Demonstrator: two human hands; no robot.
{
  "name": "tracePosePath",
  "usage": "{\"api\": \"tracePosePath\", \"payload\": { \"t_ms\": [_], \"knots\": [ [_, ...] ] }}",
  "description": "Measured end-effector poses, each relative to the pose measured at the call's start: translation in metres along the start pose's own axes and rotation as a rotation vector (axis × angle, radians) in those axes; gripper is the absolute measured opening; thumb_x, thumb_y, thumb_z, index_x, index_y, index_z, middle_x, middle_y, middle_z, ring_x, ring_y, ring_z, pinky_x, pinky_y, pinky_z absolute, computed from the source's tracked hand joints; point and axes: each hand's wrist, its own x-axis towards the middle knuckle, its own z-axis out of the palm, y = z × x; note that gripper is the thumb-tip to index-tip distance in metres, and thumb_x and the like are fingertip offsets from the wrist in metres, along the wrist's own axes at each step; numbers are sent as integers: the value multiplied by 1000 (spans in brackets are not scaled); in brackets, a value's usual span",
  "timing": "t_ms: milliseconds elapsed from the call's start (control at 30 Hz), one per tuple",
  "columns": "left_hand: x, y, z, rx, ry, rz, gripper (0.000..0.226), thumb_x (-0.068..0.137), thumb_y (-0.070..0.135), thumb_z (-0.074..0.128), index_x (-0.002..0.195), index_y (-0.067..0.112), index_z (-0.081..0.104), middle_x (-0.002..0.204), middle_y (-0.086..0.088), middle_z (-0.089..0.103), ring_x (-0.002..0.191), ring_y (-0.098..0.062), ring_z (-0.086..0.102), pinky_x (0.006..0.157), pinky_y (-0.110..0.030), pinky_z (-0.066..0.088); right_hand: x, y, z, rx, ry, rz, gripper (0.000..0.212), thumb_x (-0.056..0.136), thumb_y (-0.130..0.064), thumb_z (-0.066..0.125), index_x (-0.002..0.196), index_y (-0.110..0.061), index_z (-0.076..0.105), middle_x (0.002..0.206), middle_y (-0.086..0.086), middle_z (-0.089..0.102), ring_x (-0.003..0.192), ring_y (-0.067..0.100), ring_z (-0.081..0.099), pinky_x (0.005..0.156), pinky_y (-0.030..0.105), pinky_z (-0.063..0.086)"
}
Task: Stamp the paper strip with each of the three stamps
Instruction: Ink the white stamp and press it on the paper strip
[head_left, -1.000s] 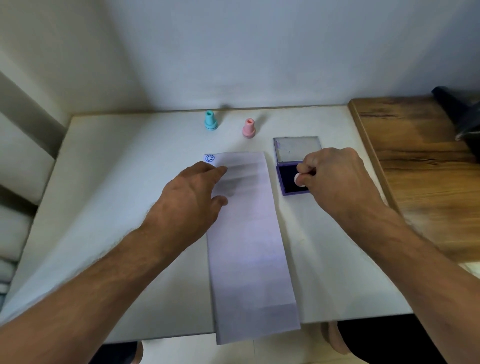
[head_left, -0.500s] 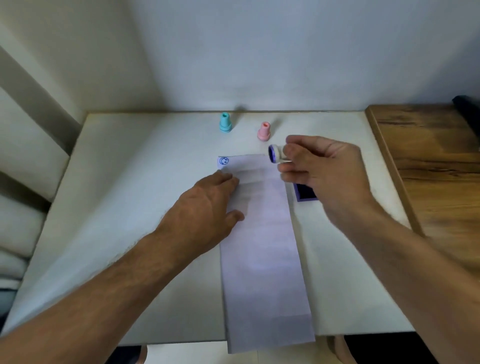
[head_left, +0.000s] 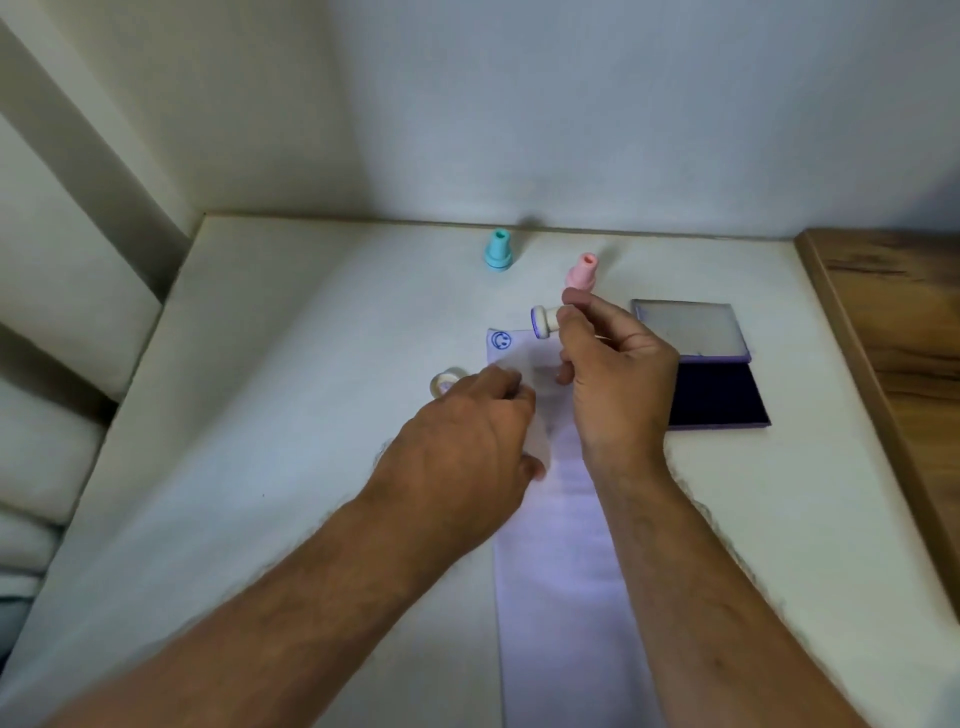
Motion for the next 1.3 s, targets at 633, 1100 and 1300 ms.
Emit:
{"api": "tracePosePath", "payload": {
  "t_ms": [633,1100,1300],
  "knots": [
    [-2,-9,9,-76,93,56,24,88,32,58,110,23,62,116,8,53,95,-12,52,65,-23,40,-4,14,15,-312,10,-297,29,84,-20,72,113,-21,71,94,-12,73,79,2,66,75,15,52],
    [-1,-12,15,-105,156,92,22,88,32,58,107,23,64,120,8,52,100,-12,53,69,-26,47,-5,15,19,-393,80,-335,20,82,-20,73,101,-20,75,93,-8,76,79,9,68,78,33,58],
    [-1,-13,16,-94,141,89,16,85,27,61,100,24,66,122,10,54,95,-11,54,61,-22,43,-6,10,20,-470,51,-360,23,82,-21,73,104,-17,76,99,-5,76,86,8,70,84,28,57]
  ]
}}
